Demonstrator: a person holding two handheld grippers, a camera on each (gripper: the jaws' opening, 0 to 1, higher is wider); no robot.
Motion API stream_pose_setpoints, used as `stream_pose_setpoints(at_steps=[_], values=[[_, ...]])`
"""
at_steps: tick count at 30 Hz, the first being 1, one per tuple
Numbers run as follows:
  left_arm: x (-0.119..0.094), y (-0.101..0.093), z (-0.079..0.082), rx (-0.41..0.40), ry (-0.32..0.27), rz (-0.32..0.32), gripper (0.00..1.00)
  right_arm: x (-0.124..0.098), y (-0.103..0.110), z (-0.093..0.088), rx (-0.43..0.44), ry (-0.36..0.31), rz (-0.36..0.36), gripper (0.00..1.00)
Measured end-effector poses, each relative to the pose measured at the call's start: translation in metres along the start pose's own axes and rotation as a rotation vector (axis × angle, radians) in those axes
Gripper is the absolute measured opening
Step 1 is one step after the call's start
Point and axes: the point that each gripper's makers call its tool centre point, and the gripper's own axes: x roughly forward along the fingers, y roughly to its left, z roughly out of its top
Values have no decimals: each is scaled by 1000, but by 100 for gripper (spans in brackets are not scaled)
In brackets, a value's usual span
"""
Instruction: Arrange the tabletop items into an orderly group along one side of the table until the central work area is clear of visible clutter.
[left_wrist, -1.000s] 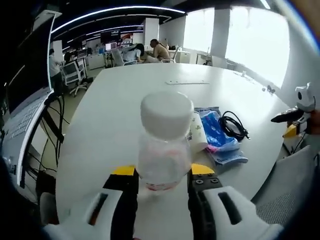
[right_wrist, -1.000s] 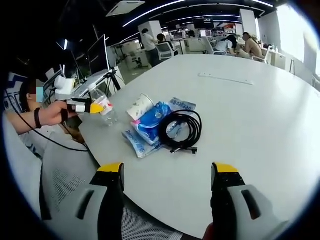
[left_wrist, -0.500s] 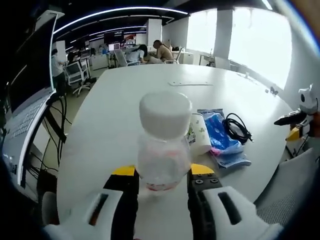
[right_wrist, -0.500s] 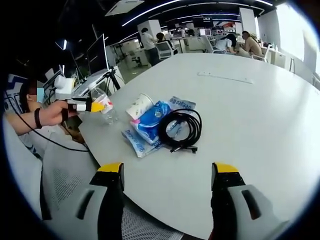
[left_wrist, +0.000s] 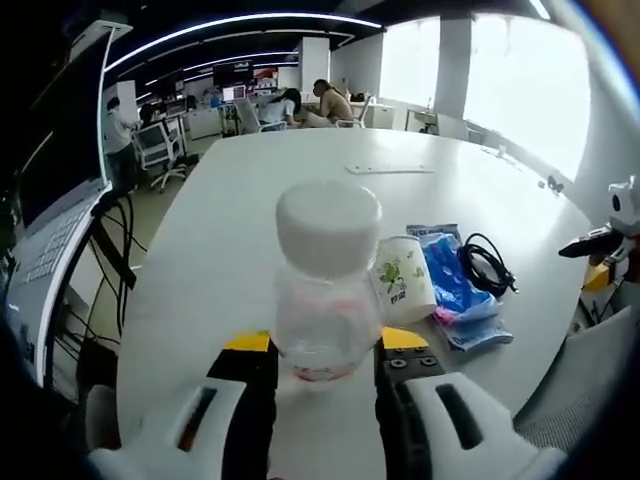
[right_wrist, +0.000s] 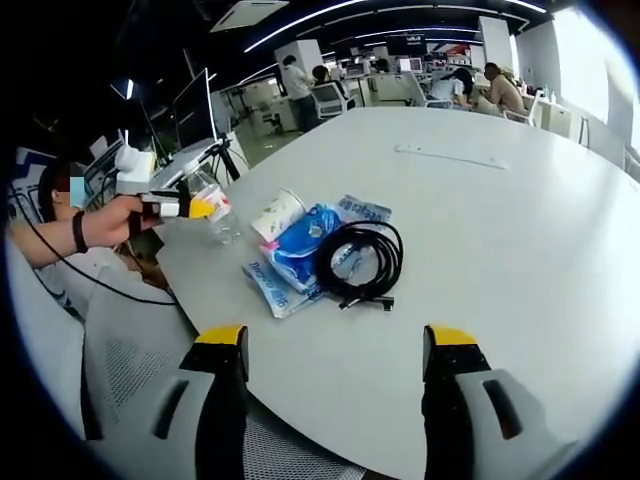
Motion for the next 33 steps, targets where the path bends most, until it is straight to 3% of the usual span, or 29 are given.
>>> stream_pose_setpoints(at_steps=[33], values=[[35, 9, 35, 14, 6, 66, 36, 0, -4, -6, 26, 10, -12, 68]])
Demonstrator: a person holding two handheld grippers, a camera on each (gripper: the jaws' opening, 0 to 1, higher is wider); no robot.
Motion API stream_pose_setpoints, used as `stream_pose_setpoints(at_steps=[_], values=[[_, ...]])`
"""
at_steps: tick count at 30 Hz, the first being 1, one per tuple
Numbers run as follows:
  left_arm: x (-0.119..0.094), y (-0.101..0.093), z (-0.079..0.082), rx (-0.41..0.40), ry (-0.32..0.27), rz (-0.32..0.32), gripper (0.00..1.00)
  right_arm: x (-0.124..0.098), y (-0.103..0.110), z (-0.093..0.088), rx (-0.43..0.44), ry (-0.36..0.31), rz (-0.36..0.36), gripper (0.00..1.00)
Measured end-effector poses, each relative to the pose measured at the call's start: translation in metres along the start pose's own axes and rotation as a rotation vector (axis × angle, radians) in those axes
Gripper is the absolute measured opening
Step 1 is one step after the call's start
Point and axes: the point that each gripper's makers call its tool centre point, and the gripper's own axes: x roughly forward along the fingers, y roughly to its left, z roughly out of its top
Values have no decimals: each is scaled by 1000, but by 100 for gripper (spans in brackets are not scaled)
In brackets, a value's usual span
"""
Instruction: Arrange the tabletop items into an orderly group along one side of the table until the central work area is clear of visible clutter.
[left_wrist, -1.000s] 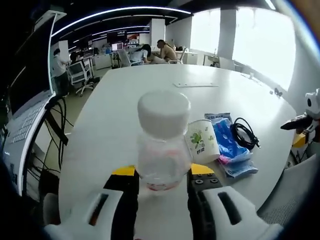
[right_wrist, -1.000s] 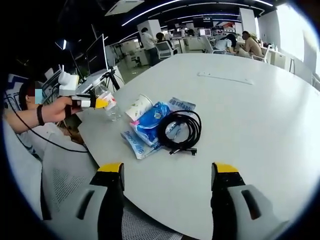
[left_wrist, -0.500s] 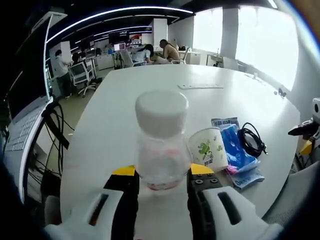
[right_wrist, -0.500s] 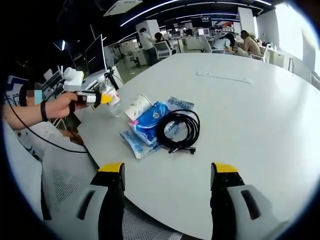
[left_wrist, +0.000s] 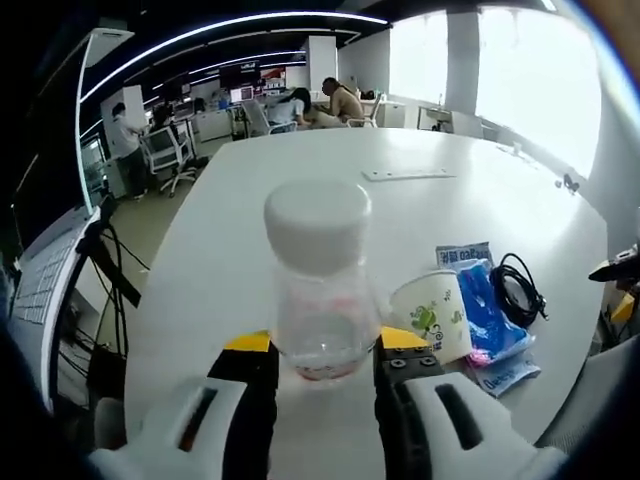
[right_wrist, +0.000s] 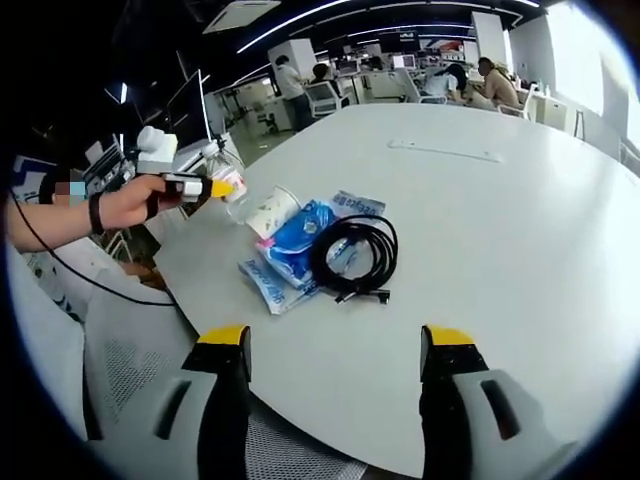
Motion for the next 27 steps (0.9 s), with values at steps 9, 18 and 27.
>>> stream_pose_setpoints(at_steps=[9, 18, 27], values=[[9, 4, 7, -15, -6, 19, 36, 3, 1, -1, 3, 7, 4, 68], [20, 8, 16, -41, -12, 44, 36, 4, 1, -3, 5, 15, 7, 68], [26, 11, 21, -58, -14, 56, 36, 4, 0, -3, 9, 17, 6, 68]])
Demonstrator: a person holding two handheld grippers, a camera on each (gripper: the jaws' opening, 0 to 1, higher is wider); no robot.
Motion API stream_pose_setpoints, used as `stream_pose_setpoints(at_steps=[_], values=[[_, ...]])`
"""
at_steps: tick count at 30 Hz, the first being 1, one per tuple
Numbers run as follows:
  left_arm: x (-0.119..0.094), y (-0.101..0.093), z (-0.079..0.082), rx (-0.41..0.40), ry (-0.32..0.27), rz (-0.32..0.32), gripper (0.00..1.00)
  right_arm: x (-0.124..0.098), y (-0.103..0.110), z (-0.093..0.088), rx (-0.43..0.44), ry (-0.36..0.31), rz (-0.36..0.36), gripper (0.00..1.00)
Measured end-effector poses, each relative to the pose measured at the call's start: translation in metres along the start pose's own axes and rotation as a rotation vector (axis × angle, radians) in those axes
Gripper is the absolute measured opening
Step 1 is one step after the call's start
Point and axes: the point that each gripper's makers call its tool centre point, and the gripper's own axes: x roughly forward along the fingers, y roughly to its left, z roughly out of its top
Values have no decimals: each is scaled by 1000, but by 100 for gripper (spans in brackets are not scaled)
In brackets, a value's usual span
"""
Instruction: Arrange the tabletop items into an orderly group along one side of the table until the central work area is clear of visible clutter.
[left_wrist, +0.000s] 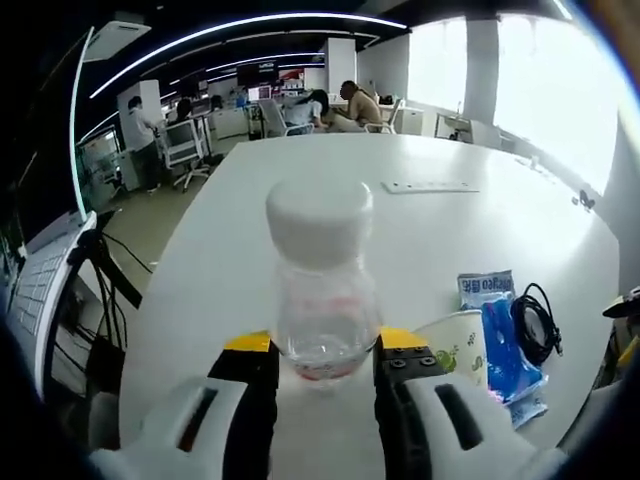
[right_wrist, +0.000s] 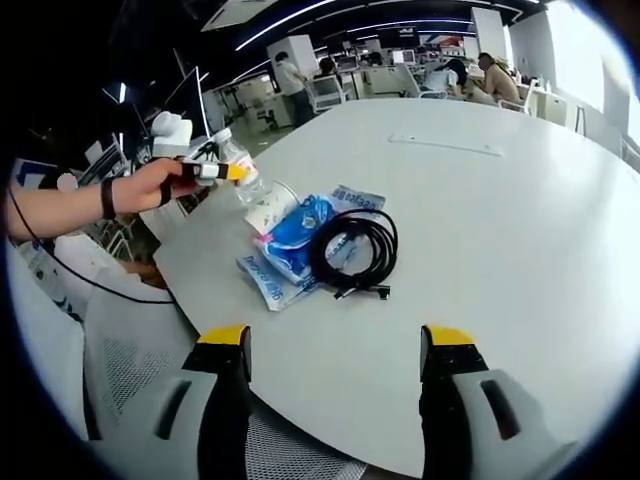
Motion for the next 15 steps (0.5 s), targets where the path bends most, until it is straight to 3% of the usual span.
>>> stream_pose_setpoints(at_steps=[15], values=[[2, 2, 1, -6, 15, 14, 37, 1, 3, 0, 2, -1, 8, 68]])
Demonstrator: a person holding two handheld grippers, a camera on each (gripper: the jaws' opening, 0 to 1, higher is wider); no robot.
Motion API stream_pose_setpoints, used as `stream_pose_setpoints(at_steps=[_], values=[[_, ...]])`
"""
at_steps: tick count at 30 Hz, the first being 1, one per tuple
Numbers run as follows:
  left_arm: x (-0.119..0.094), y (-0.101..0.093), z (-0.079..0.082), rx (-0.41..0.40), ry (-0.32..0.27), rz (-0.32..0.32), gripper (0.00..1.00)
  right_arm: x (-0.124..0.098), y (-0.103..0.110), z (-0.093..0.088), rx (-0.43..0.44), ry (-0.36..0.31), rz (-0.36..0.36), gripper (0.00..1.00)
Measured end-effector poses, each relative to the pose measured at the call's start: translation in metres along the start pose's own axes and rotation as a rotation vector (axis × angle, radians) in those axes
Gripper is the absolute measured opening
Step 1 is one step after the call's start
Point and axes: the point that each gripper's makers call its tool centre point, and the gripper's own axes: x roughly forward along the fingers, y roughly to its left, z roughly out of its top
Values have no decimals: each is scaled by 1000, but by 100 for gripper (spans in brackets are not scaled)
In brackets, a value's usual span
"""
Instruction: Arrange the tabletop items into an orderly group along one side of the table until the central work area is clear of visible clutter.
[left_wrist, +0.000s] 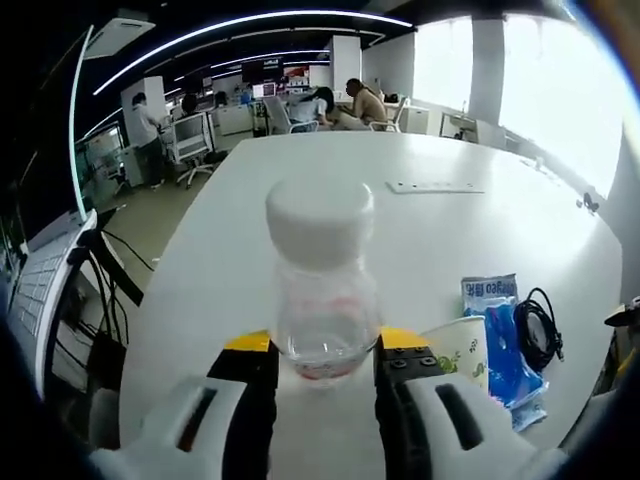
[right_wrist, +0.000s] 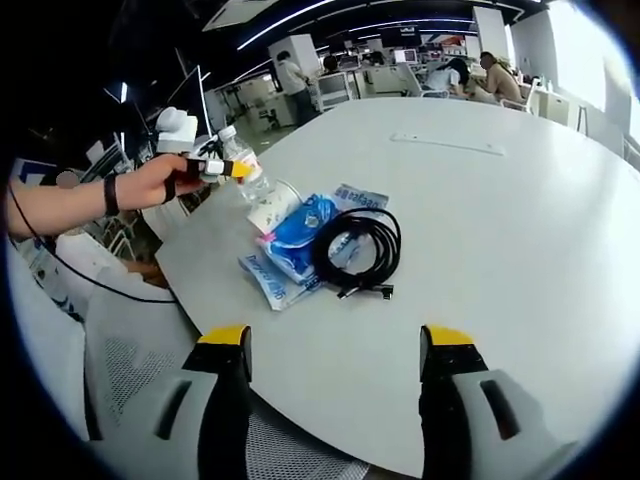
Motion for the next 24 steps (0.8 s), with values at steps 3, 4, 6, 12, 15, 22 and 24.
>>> stream_pose_setpoints(at_steps=[3, 4, 6, 12, 15, 22, 24], values=[[0, 0, 0, 6, 5, 1, 37, 0, 0, 0, -2, -1, 0, 68], [0, 0, 0, 8, 7, 1, 37, -1, -1, 0, -2, -2, 0, 68], [0, 0, 0, 11, 10, 0, 37, -1, -1, 1, -1, -5, -1, 68], [-1, 0, 0, 22, 9, -8, 37, -1, 0, 2, 0, -9, -1, 68], [-3, 0, 3, 22, -5, -11, 39, -2, 0, 2, 3, -13, -2, 68], [-13, 2, -2, 27, -10, -15, 39, -1, 3, 3, 1, -18, 1, 68], [-17, 3, -2, 26, -17, -15, 39, -1, 4, 4, 0, -21, 3, 68]])
